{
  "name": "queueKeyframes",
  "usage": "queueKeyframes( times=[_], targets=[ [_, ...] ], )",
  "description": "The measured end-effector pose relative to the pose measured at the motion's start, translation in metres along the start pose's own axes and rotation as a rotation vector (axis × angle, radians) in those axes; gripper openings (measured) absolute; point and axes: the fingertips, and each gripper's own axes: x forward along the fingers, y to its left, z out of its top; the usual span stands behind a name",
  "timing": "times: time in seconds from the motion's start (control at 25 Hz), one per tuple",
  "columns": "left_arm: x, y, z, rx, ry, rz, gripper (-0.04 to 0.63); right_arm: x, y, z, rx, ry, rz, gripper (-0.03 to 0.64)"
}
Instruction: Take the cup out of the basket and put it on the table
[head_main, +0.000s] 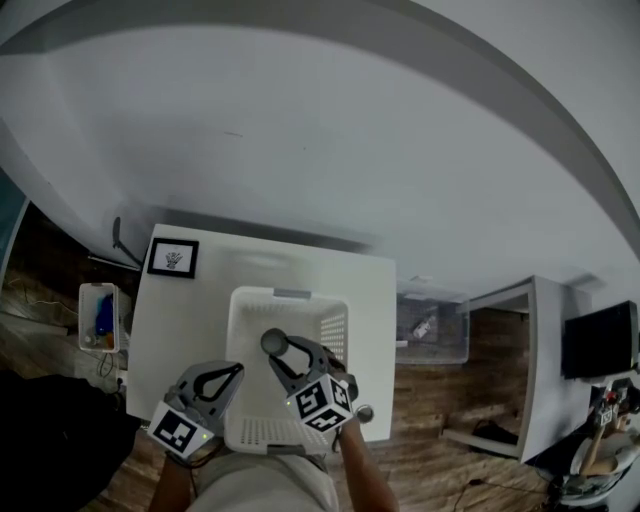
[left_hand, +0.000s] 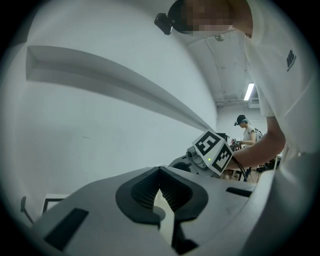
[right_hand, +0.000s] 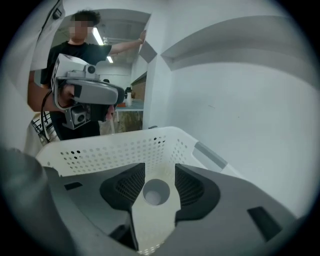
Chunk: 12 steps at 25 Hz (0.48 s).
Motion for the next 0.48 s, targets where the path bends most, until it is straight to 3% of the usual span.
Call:
queueKeyframes(
  times=[0.48],
  targets=[
    [0.006, 0.005, -0.005, 0.033, 0.020, -0.009, 0.002, 0.044, 0.013, -0.034, -0.179, 0.206, 0.156, 0.273]
  ],
)
